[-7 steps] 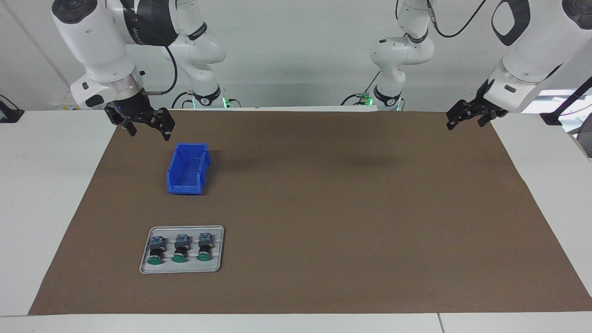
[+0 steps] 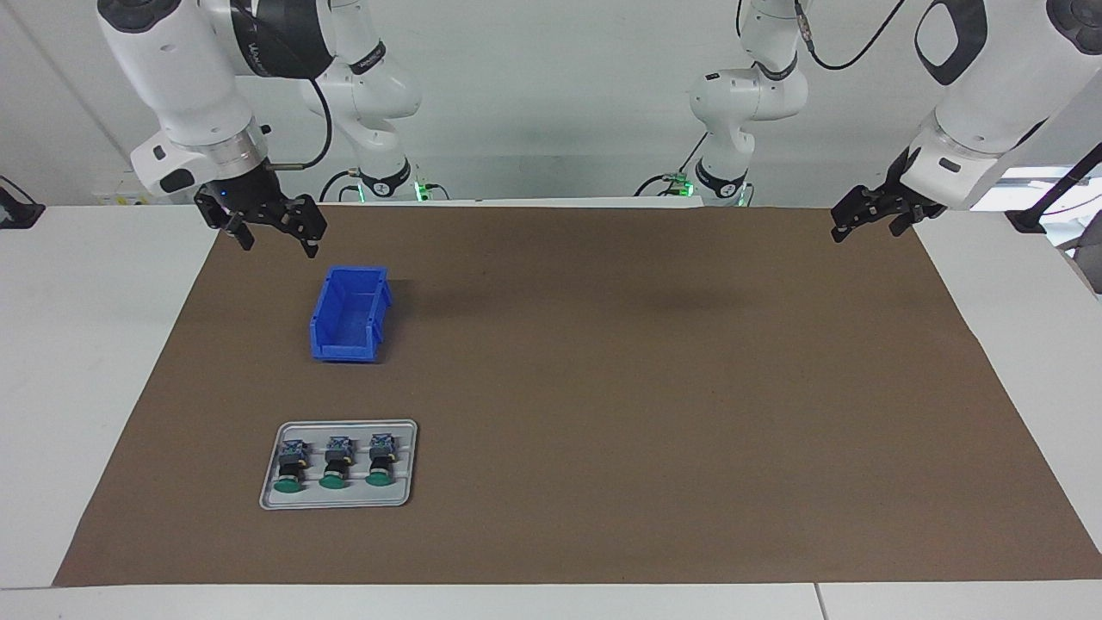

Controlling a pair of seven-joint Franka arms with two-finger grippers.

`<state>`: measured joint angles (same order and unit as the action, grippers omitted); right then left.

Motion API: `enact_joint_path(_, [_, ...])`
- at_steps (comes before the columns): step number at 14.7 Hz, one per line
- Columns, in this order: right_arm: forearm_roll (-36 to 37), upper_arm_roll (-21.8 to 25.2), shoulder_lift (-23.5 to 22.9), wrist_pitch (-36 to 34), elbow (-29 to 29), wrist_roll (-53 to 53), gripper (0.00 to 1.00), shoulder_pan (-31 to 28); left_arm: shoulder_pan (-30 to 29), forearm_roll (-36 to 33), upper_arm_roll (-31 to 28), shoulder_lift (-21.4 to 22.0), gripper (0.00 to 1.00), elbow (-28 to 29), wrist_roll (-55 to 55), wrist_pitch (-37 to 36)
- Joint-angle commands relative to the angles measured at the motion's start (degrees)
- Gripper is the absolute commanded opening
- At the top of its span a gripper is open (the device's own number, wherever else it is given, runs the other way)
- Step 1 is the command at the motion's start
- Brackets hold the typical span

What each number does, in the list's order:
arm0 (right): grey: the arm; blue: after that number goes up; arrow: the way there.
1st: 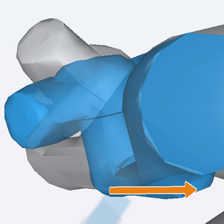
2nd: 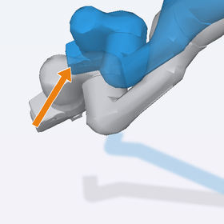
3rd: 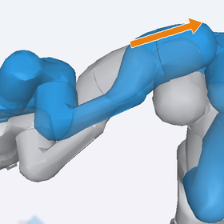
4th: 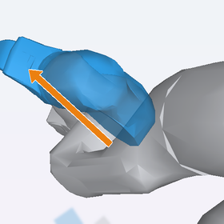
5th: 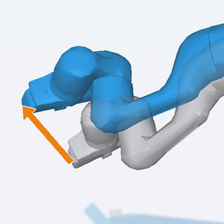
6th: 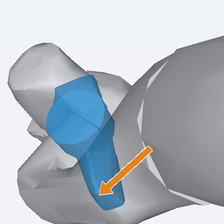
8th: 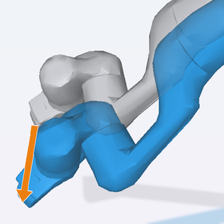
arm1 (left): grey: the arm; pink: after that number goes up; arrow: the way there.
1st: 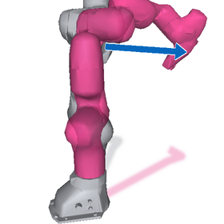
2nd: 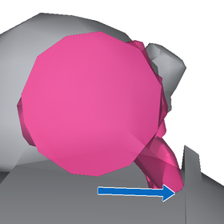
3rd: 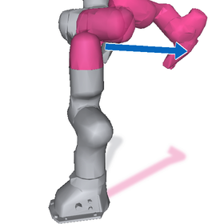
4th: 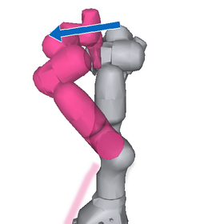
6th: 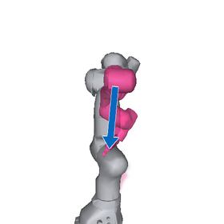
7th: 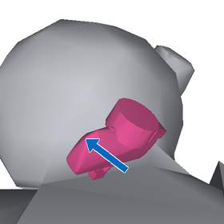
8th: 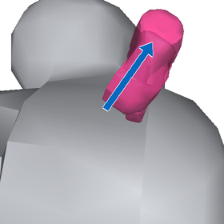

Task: Place and press button with both arms
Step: 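Reach the right gripper toward the metal tray of green buttons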

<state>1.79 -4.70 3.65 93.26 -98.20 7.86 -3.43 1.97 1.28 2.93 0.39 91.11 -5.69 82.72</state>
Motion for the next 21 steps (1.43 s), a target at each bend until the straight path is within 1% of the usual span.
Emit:
enact_joint_path(1, [-1.2, -0.6, 1.0, 1.4, -0.7, -5.6, 0.99, -0.7, 0.0, 0.4, -0.2, 1.0, 1.0, 1.0, 0.0, -0.3])
enact_joint_path(3, [-1.3, -0.5, 1.0, 7.3, -2.2, -6.3, 0.99, -1.2, 0.0, 0.4, -0.2, 1.0, 1.0, 1.0, 0.0, -0.3])
enact_joint_path(6, [-1.3, -0.5, -0.6, 8.9, -2.8, -6.4, 0.99, -1.1, 0.0, 0.4, -0.2, 1.0, 1.0, 1.0, 0.0, -0.3])
enact_joint_path(7, [-1.3, -0.4, -1.5, 10.8, -3.1, -6.4, 0.99, -1.2, 0.0, 0.4, -0.2, 1.0, 1.0, 1.0, 0.0, -0.3])
enact_joint_path(10, [-1.3, -0.4, -3.8, 19.6, -5.2, -6.5, 0.99, -1.1, 0.0, 0.4, -0.2, 1.0, 1.0, 1.0, 0.0, -0.3])
enact_joint_path(15, [-1.3, -0.8, -8.6, 24.3, -5.8, -6.4, 0.98, -0.4, 0.0, 0.4, -0.2, 1.0, 1.0, 1.0, 0.0, -0.3])
enact_joint_path(17, [-1.3, -0.8, -10.1, 25.8, -6.6, -6.5, 0.98, 1.5, 0.0, 0.4, -0.2, 1.0, 1.0, 1.0, 0.0, -0.3])
enact_joint_path(21, [-1.2, -1.3, -14.1, 32.7, -7.5, -7.8, 0.98, 2.2, 0.0, 0.5, -0.2, 1.0, 1.0, 1.0, 0.0, -0.3])
